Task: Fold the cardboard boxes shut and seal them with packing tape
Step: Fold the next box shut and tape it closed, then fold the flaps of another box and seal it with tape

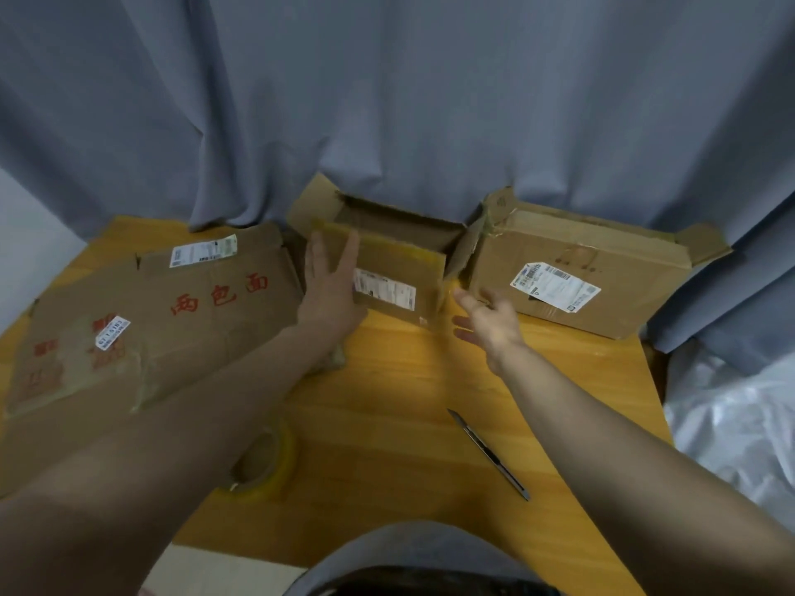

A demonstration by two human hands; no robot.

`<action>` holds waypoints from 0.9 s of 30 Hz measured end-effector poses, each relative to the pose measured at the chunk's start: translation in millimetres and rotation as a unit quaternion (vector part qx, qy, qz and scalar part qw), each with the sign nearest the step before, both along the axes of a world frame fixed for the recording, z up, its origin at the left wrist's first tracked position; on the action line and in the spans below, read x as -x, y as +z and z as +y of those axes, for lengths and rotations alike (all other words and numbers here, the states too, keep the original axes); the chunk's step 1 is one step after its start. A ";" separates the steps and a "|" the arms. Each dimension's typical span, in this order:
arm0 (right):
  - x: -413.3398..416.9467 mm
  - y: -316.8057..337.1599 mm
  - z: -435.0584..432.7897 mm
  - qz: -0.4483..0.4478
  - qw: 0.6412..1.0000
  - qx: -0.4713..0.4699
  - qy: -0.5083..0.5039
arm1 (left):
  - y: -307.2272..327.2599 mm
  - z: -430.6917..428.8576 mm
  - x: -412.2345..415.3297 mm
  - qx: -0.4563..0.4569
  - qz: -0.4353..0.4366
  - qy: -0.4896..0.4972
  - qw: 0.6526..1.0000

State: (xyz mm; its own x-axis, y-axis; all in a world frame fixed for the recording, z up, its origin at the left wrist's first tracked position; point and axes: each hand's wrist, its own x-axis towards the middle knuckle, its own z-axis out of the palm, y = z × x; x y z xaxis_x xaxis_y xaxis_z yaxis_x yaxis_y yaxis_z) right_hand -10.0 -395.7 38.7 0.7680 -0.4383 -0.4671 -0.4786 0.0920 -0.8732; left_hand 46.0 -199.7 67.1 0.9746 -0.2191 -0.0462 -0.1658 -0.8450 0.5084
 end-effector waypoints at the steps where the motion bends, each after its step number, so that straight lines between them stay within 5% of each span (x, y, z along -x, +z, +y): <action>1: -4.0 -1.1 3.6 0.003 1.000 -0.020 0.005 | 2.2 -1.5 -8.7 -0.036 -0.022 -0.028 0.999; 12: -53.9 13.9 7.7 0.039 0.961 -0.272 -0.042 | -8.6 -22.3 -95.1 -0.255 -0.072 -0.114 0.958; 16: -72.5 15.9 -2.4 0.030 0.932 -0.352 -0.081 | -14.9 -30.8 -100.7 -0.228 -0.052 -0.049 0.971; 21: -84.6 16.6 -11.1 0.010 0.946 -0.313 -0.087 | -31.6 -32.4 -101.9 -0.147 -0.001 -0.076 0.986; 27: -68.1 -16.4 22.6 0.116 0.985 -0.122 0.046 | -51.2 13.3 -69.5 -0.145 0.048 -0.006 0.988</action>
State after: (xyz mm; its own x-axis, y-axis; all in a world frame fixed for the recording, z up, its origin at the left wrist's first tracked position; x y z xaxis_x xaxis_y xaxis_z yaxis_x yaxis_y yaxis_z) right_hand 58.1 -373.0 22.2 0.6593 -0.2246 -0.7175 -0.6785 0.2333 -0.6965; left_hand 115.5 -186.4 15.9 0.9604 -0.1940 -0.2000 -0.1389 -0.9556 0.2598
